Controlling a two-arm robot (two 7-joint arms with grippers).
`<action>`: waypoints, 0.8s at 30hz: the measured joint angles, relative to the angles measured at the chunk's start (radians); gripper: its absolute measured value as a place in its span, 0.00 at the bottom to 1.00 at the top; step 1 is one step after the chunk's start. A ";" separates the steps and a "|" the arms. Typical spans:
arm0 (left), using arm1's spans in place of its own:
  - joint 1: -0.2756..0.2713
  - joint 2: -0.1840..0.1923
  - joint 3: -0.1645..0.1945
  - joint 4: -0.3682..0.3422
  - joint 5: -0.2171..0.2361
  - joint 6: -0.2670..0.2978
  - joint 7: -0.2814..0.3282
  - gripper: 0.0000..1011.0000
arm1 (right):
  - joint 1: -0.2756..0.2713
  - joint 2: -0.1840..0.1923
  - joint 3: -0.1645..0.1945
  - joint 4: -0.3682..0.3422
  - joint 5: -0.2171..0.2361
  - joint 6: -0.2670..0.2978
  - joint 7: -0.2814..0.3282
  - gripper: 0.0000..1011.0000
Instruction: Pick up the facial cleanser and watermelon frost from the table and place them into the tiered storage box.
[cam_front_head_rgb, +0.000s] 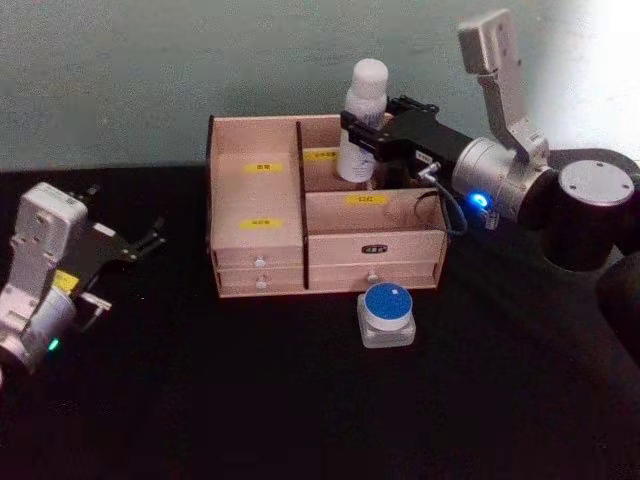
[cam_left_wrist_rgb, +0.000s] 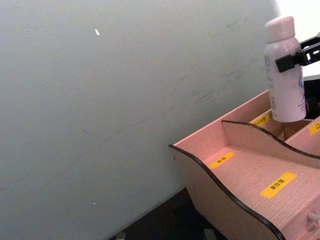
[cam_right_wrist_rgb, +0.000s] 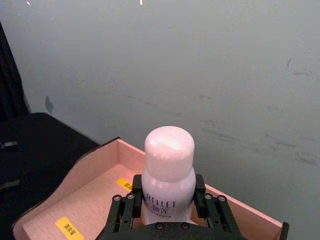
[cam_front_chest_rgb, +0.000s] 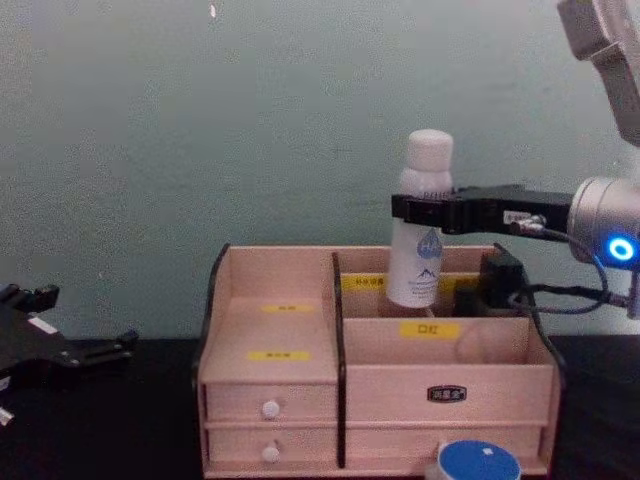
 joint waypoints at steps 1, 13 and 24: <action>0.000 0.000 0.000 0.000 0.000 0.000 0.000 0.99 | 0.006 -0.005 -0.001 0.011 -0.002 -0.003 0.002 0.58; 0.000 0.000 0.000 0.000 0.000 0.000 0.000 0.99 | 0.037 -0.035 -0.009 0.085 -0.012 -0.022 0.026 0.58; 0.000 0.000 0.000 0.000 0.000 0.000 0.000 0.99 | 0.052 -0.056 -0.018 0.137 -0.031 -0.038 0.032 0.58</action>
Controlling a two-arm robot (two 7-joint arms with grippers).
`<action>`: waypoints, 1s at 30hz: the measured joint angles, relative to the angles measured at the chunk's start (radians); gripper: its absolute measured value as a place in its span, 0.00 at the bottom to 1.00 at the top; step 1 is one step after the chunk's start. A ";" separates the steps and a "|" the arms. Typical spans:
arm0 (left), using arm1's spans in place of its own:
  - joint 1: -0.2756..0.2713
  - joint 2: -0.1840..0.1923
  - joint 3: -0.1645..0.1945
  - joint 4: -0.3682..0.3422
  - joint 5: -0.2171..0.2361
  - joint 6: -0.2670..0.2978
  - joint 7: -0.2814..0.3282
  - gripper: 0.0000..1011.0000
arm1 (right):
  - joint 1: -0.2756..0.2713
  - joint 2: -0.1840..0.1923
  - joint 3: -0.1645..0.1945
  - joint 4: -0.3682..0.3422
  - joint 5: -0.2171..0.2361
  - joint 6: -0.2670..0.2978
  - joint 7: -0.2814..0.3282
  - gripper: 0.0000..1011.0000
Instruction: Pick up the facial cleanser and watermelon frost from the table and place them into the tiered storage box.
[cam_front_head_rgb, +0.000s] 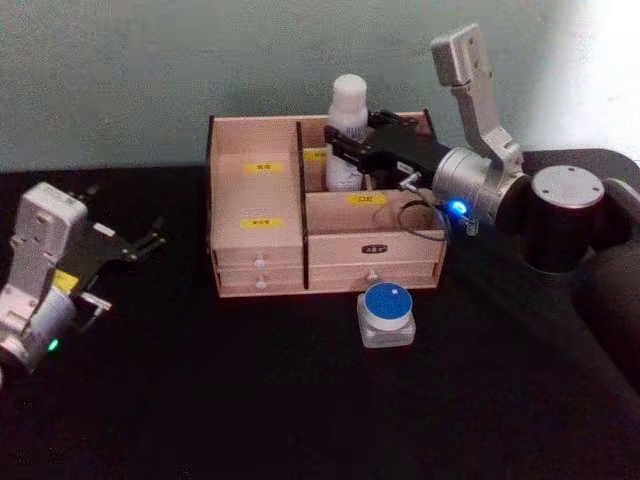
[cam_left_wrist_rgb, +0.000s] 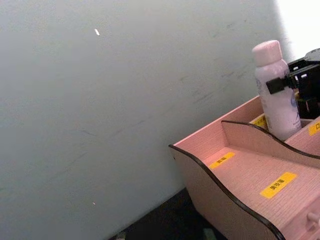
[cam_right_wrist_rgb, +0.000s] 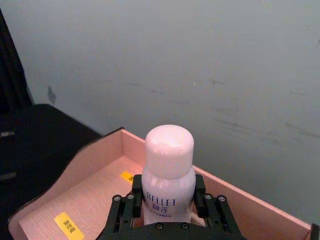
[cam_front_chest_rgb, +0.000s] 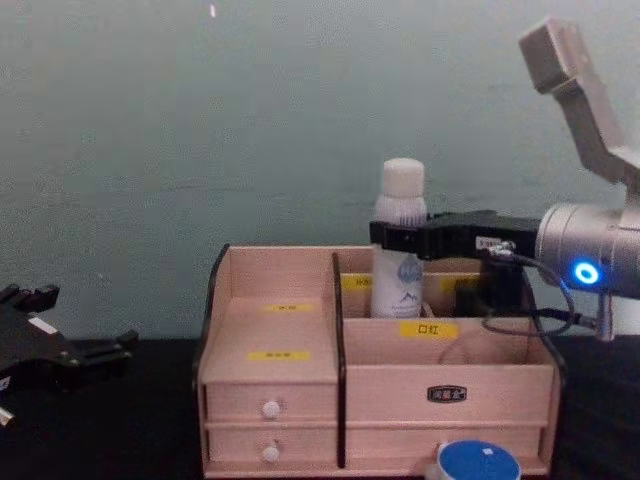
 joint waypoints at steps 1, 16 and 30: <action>0.000 0.000 0.000 0.000 0.000 0.000 0.000 0.99 | 0.001 -0.001 -0.001 0.004 -0.002 -0.001 0.000 0.58; 0.000 0.000 0.000 0.000 0.000 0.000 0.000 0.99 | 0.007 -0.017 0.001 0.056 -0.023 -0.003 0.000 0.58; 0.000 0.000 0.000 0.000 0.000 0.000 0.000 0.99 | 0.000 -0.023 0.009 0.064 -0.033 -0.002 0.001 0.58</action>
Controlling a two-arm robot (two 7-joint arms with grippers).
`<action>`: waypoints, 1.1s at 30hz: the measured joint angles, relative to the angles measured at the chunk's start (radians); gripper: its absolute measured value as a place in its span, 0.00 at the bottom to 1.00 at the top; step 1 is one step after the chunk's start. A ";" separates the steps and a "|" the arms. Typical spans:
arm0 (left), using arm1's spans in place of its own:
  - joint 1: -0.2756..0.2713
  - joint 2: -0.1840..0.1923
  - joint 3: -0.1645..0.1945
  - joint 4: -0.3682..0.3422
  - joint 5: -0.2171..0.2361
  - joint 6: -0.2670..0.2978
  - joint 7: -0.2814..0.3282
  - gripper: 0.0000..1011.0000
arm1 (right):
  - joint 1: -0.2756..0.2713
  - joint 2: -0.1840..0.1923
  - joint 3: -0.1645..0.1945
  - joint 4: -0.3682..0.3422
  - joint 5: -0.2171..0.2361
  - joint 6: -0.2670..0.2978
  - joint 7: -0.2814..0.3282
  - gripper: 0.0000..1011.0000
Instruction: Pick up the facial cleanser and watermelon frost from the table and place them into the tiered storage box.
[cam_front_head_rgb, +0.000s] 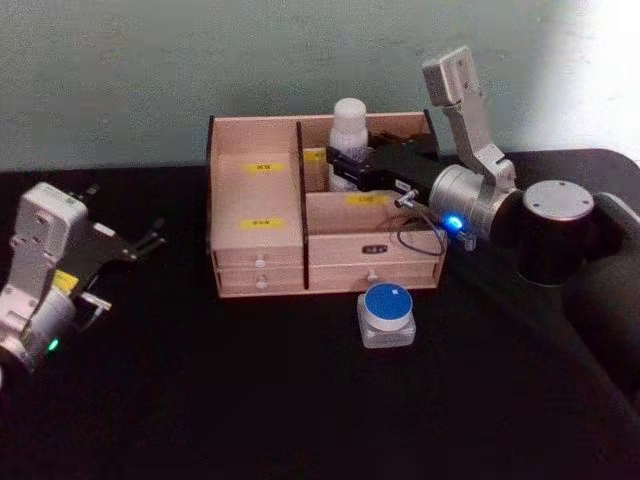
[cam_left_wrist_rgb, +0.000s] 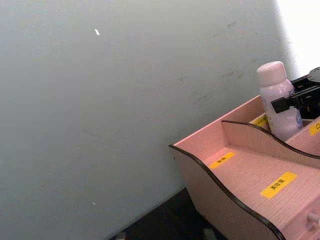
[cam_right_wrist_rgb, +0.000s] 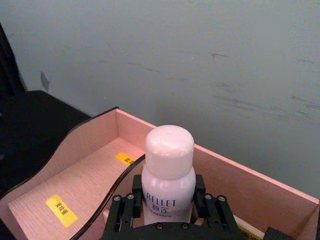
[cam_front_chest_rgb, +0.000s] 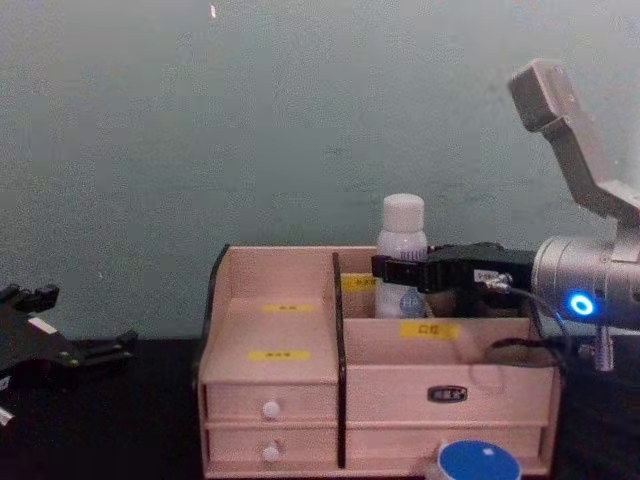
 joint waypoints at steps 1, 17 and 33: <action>0.000 0.000 0.000 0.000 0.000 0.000 0.000 0.99 | 0.000 0.000 0.000 0.000 0.000 0.000 0.000 0.58; 0.000 0.000 0.000 0.000 0.000 0.000 0.000 0.99 | -0.001 0.001 0.000 0.000 0.001 0.001 0.000 0.77; 0.000 0.000 0.000 0.000 0.000 0.000 0.000 0.99 | -0.005 0.003 0.002 -0.012 0.003 0.003 0.000 0.99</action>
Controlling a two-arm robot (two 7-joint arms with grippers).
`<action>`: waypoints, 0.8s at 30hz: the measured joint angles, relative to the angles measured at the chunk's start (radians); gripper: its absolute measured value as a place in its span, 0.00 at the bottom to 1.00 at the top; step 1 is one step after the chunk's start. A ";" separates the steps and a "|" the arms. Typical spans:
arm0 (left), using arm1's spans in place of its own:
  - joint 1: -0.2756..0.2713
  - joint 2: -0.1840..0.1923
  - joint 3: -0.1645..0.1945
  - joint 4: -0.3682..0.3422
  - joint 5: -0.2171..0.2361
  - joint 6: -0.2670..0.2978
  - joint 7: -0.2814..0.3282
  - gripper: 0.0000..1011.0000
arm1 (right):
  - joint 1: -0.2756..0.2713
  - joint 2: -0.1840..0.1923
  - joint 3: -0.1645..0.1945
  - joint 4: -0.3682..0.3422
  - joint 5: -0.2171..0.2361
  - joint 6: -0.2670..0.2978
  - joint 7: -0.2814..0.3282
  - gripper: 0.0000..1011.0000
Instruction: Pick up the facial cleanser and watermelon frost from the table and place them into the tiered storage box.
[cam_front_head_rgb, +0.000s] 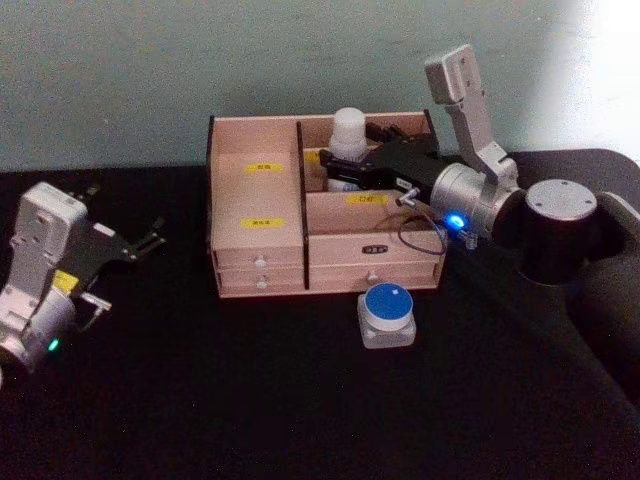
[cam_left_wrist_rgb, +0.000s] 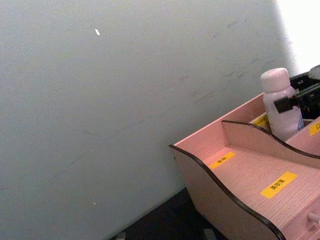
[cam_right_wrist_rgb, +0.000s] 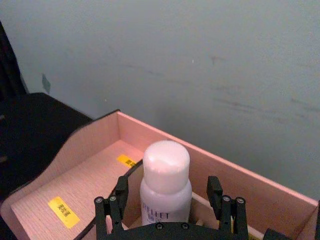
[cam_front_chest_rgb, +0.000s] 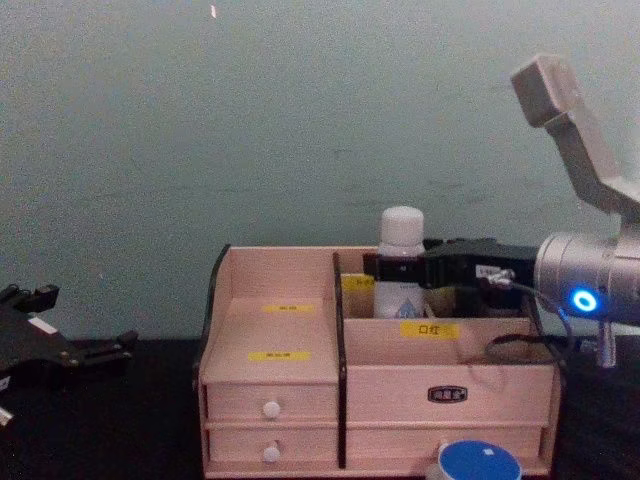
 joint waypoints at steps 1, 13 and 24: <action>0.000 0.000 0.000 0.000 0.000 0.000 0.000 0.99 | -0.006 0.004 0.003 -0.015 0.001 0.001 0.000 0.99; 0.000 0.000 0.000 0.000 0.000 0.000 0.000 0.99 | -0.117 0.080 0.030 -0.230 0.035 0.044 0.001 0.99; 0.000 0.000 0.000 0.000 0.000 0.000 0.000 0.99 | -0.279 0.193 0.040 -0.422 0.104 0.072 0.036 0.99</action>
